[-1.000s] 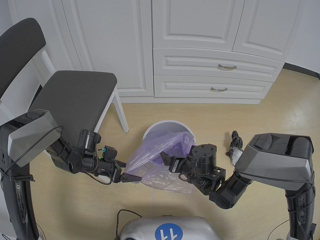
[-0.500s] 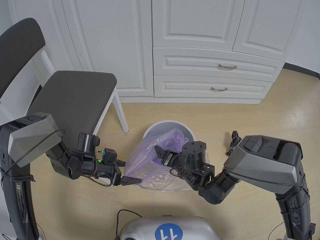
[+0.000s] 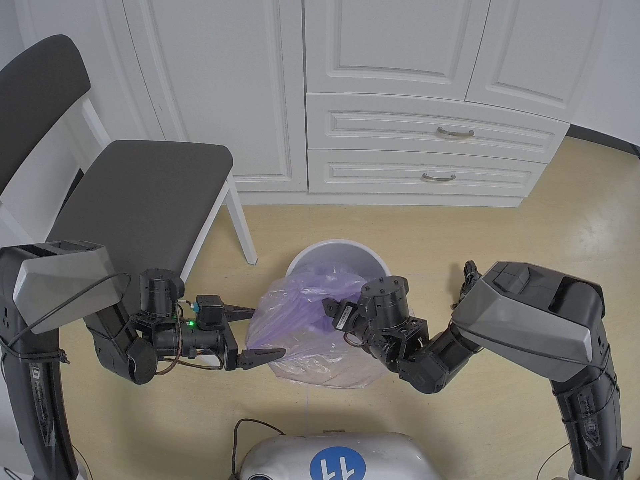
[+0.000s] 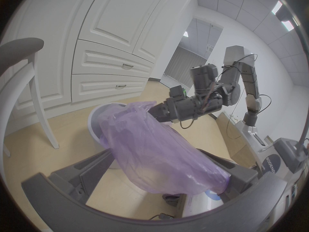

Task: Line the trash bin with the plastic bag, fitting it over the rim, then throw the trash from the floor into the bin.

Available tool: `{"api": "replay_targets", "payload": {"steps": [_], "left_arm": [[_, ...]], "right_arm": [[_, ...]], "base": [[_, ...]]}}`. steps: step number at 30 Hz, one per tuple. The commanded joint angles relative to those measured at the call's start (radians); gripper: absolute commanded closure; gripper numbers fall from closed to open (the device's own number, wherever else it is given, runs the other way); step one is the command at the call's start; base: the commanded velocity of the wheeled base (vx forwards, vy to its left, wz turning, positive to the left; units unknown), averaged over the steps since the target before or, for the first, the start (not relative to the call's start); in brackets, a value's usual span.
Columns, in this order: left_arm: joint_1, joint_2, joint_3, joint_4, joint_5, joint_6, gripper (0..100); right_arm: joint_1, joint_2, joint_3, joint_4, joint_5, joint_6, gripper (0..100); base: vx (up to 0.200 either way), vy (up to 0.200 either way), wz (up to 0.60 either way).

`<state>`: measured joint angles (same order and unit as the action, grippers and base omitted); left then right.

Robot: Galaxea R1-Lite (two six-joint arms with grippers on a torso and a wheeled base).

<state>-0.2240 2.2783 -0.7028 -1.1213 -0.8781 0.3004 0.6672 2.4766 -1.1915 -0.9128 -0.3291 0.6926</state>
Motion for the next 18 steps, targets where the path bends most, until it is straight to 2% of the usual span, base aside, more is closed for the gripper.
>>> {"api": "replay_targets", "payload": {"steps": [1,3,4,5,6,8,9,10,11,12,13,16,17,18], "left_arm": [[-0.015,0.0,0.009,-0.023,-0.007,-0.041,0],[-0.021,0.007,-0.003,-0.023,0.002,-0.067,0],[-0.031,0.024,-0.04,-0.022,0.014,-0.136,0],[-0.032,0.026,-0.043,-0.022,0.016,-0.144,0],[-0.04,0.032,-0.07,-0.022,0.059,-0.236,0],[-0.047,0.033,-0.093,-0.022,0.11,-0.305,0],[-0.064,0.032,-0.129,-0.018,0.177,-0.388,0],[-0.066,0.032,-0.13,-0.018,0.183,-0.394,0],[-0.08,0.032,-0.156,-0.014,0.229,-0.448,0],[-0.08,0.032,-0.156,-0.014,0.229,-0.448,0],[-0.101,0.029,-0.198,-0.005,0.3,-0.529,0],[-0.12,0.024,-0.245,0.038,0.353,-0.583,0],[-0.12,0.024,-0.247,0.041,0.355,-0.584,0],[-0.121,0.018,-0.262,0.092,0.37,-0.584,0]], "right_arm": [[-0.034,-0.058,-0.008,0.048,-0.004,-0.004,0],[-0.04,-0.082,0.009,0.058,0.002,-0.007,0],[-0.041,-0.125,0.058,0.069,0.021,-0.022,0],[-0.041,-0.13,0.062,0.069,0.024,-0.025,0],[-0.041,-0.174,0.119,0.063,0.071,-0.064,0],[-0.041,-0.203,0.159,0.055,0.099,-0.093,0],[-0.04,-0.231,0.207,0.054,0.124,-0.128,0],[-0.04,-0.232,0.21,0.054,0.125,-0.131,0],[-0.034,-0.249,0.237,0.052,0.136,-0.157,0],[-0.034,-0.249,0.237,0.052,0.136,-0.157,0],[-0.031,-0.272,0.29,0.051,0.148,-0.215,0],[-0.034,-0.295,0.368,0.032,0.177,-0.318,0],[-0.034,-0.295,0.371,0.028,0.179,-0.323,0],[-0.032,-0.298,0.421,-0.046,0.193,-0.37,0]], "base": [[0.0,0.0,0.0],[0.0,0.0,0.0],[0.0,0.0,0.0],[0.0,0.0,0.0],[0.0,0.0,0.0],[0.0,0.0,0.0],[0.0,0.0,0.0],[0.0,0.0,0.0],[0.0,0.0,0.0],[0.0,0.0,0.0],[0.0,0.0,0.0],[0.0,0.0,0.0],[0.0,0.0,0.0],[0.0,0.0,0.0]]}}
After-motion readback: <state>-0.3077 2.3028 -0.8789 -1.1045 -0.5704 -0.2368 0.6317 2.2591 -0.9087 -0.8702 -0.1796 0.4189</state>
